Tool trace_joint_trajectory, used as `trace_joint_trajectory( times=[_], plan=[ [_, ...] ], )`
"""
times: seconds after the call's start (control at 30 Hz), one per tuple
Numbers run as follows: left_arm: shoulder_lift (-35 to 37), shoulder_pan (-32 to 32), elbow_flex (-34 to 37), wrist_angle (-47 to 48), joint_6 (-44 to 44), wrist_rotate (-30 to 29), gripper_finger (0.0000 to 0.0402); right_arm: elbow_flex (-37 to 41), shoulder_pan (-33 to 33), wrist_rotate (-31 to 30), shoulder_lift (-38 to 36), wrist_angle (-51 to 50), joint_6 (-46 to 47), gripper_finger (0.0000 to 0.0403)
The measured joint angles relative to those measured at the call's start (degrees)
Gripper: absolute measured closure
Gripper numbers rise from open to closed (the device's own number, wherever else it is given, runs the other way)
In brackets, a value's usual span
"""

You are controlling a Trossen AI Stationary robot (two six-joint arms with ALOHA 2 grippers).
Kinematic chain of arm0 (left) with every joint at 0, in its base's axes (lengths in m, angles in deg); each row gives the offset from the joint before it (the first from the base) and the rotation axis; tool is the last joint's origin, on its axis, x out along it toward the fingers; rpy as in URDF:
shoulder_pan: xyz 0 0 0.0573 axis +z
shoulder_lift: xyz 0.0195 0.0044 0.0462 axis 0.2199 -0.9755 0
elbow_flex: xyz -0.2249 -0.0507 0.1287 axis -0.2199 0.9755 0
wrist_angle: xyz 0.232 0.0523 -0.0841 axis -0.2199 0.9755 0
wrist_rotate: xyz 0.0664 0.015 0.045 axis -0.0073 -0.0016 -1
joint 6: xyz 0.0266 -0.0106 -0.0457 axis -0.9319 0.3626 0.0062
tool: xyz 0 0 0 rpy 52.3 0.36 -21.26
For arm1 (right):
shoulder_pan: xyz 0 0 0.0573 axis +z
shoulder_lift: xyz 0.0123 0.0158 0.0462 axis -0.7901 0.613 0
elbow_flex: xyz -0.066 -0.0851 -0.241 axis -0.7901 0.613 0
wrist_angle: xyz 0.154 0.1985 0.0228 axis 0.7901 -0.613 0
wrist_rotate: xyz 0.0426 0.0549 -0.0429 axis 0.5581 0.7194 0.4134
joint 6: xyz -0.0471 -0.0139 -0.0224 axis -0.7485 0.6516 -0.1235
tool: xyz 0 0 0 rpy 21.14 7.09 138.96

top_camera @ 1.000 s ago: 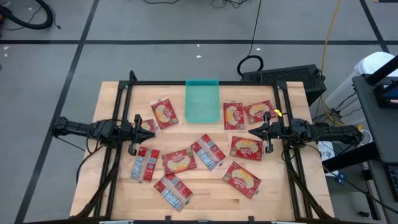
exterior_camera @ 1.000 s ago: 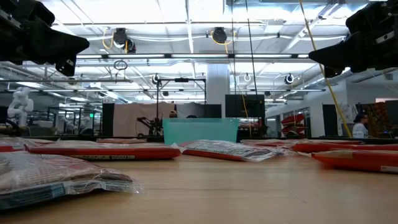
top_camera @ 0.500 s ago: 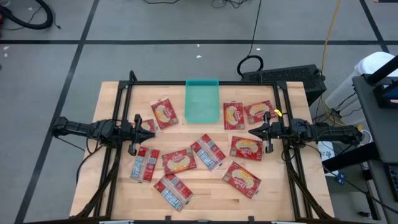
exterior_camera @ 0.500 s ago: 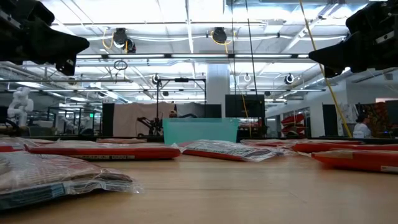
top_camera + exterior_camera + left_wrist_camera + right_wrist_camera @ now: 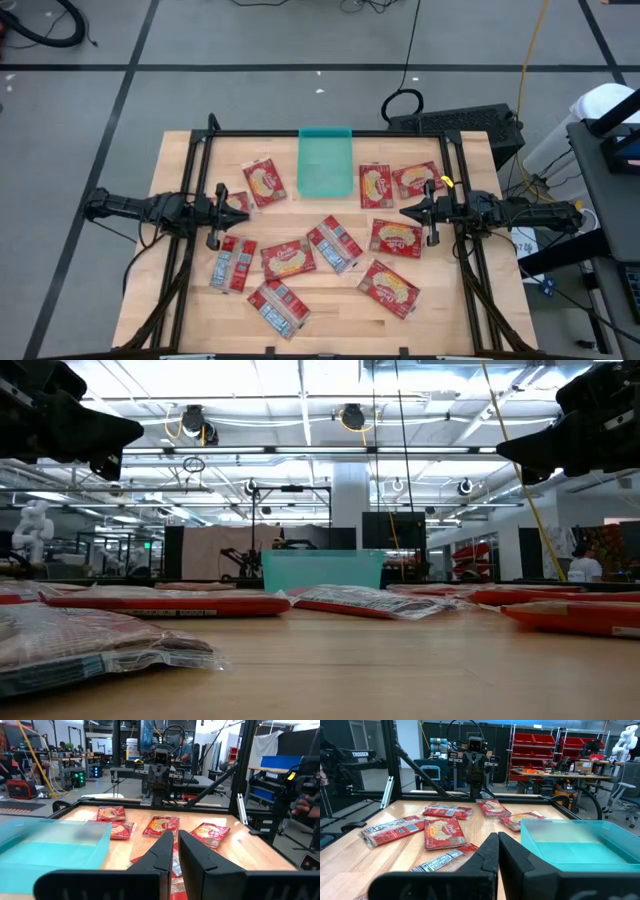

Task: Sort popcorn bags into baskets
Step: Put the red popcorn bag into the blue bin

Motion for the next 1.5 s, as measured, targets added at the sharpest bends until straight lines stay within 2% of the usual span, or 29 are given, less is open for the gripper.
trace_joint_trajectory(
  times=[0.27,0.4,0.6,0.83,1.0,1.17,1.5],
  plan=[
    [0.0,0.0,-0.2,-13.7,-2.2,1.4,0.0369,0.0,0.0,0.0,0.0,0.0,1.7,0.0403],
    [0.0,0.0,-4.9,-12.7,-4.5,1.6,0.0369,0.0,0.0,0.0,0.0,0.0,1.2,0.0403],
    [-5.1,0.0,-19.9,-0.9,-6.6,-3.2,0.0369,0.0,0.0,0.0,0.0,0.1,0.9,0.0403],
    [-17.0,0.0,-41.8,22.6,-8.8,-7.8,0.0369,0.0,0.0,-0.2,0.0,0.7,1.8,0.0403],
    [-25.6,0.0,-51.1,36.1,-6.6,-12.3,0.0369,0.0,0.0,-0.3,0.0,0.9,4.6,0.0403],
    [-32.3,0.1,-51.4,44.5,-2.0,-12.6,0.0369,0.0,0.0,-2.7,0.0,2.6,6.3,0.0403],
    [-44.4,2.8,-41.0,45.3,3.5,-14.4,0.0367,0.0,0.0,-11.0,0.0,3.2,9.0,0.0403]
  ],
)
